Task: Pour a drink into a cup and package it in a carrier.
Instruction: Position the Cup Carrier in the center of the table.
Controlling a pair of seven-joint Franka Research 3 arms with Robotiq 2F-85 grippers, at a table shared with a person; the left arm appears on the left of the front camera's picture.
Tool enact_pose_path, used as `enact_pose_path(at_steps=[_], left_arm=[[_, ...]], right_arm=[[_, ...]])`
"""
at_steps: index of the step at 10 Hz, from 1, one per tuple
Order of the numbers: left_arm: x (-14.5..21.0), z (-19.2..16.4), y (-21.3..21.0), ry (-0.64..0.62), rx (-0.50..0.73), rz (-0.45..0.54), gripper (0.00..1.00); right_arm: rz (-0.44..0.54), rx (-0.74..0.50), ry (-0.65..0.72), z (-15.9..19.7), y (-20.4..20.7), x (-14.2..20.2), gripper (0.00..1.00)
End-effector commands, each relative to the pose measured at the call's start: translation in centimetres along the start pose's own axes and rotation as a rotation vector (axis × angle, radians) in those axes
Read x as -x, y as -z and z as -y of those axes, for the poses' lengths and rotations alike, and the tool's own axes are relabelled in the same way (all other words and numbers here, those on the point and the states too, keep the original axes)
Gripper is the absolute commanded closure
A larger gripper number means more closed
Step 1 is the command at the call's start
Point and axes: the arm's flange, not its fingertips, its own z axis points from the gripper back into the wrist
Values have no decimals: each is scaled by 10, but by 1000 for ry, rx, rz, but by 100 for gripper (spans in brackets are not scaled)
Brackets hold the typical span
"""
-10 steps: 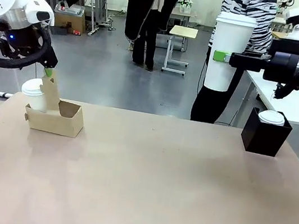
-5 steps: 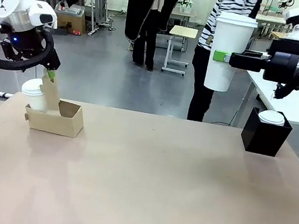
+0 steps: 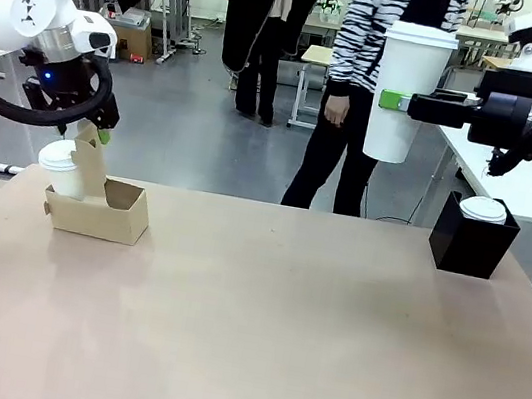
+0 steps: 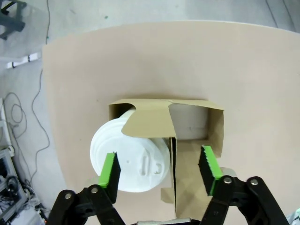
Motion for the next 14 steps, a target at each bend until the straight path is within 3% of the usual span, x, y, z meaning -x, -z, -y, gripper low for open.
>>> enact_pose_path(at_steps=[1, 2, 5, 8, 9, 10, 14], left_arm=[[-6, -3, -5, -35, -4, -17, 74], [-6, -3, -5, -38, -5, -24, 100], [-7, -2, -4, -42, 11, -50, 97], [-6, 3, -4, -62, 30, -76, 100], [-10, 0, -2, -158, 2, -115, 100], [-2, 2, -2, -28, 17, -55, 100], [-2, 11, -12, -81, 17, -69, 98]], right_arm=[[24, 12, -26, 0, 5, -1, 20], [24, 12, -26, 0, 5, -1, 20], [24, 12, -26, 0, 5, -1, 20], [24, 12, -26, 0, 5, -1, 20], [24, 12, -26, 0, 5, -1, 20], [24, 12, -26, 0, 5, -1, 20], [24, 12, -26, 0, 5, -1, 20]])
